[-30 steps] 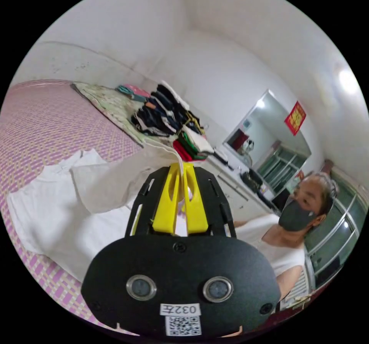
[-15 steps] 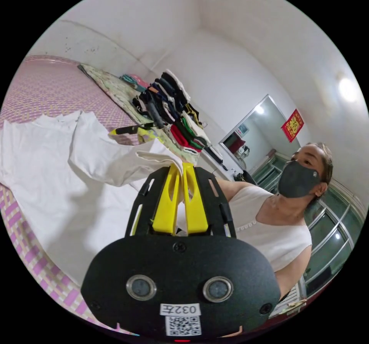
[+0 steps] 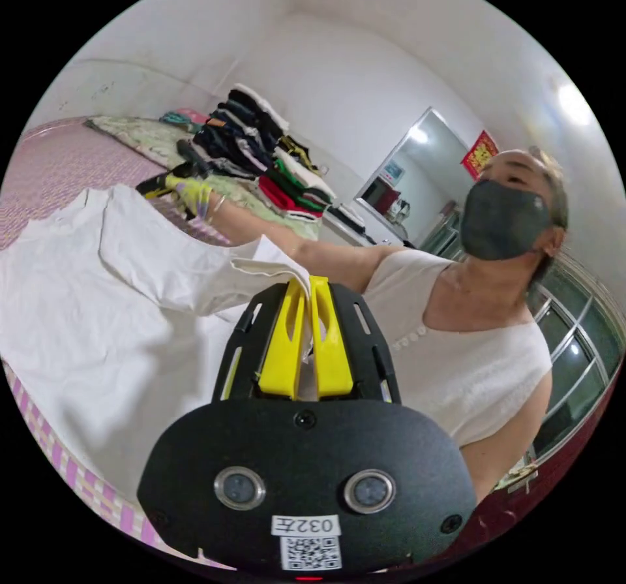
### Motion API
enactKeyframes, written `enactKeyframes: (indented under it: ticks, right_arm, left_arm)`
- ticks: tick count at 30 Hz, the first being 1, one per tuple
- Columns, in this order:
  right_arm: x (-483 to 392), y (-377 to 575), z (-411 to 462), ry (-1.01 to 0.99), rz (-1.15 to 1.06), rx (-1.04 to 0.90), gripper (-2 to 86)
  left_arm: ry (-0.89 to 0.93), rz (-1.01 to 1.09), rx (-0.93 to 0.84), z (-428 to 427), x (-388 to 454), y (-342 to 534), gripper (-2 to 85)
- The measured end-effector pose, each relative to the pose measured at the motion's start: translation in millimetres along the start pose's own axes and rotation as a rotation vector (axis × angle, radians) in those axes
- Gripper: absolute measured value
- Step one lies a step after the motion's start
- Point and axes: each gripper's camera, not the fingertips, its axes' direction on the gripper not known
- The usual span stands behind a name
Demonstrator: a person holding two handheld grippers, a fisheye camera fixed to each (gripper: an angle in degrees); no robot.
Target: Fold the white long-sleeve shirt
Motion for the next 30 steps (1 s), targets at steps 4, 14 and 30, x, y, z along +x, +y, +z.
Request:
enactKeyframes:
  ticks: [4,14,30]
  right_arm:
    - [37.4,-0.3,-12.4,-0.106,0.084,0.000,4.5]
    - [50.7,-8.7,-9.4,-0.235,0.084,-0.009,8.7]
    - [9.8,-30.9,29.1,0.061,-0.016,-0.038,0.2]
  left_arm:
    - [0.033,-0.008,-0.008,22.1,-2.6,4.5,-1.0]
    - [-0.044,-0.009,-0.057,63.4,11.5,5.8,-1.0]
    - [-0.355,0.097,-0.387,210.3,52.5,-10.4,-0.5]
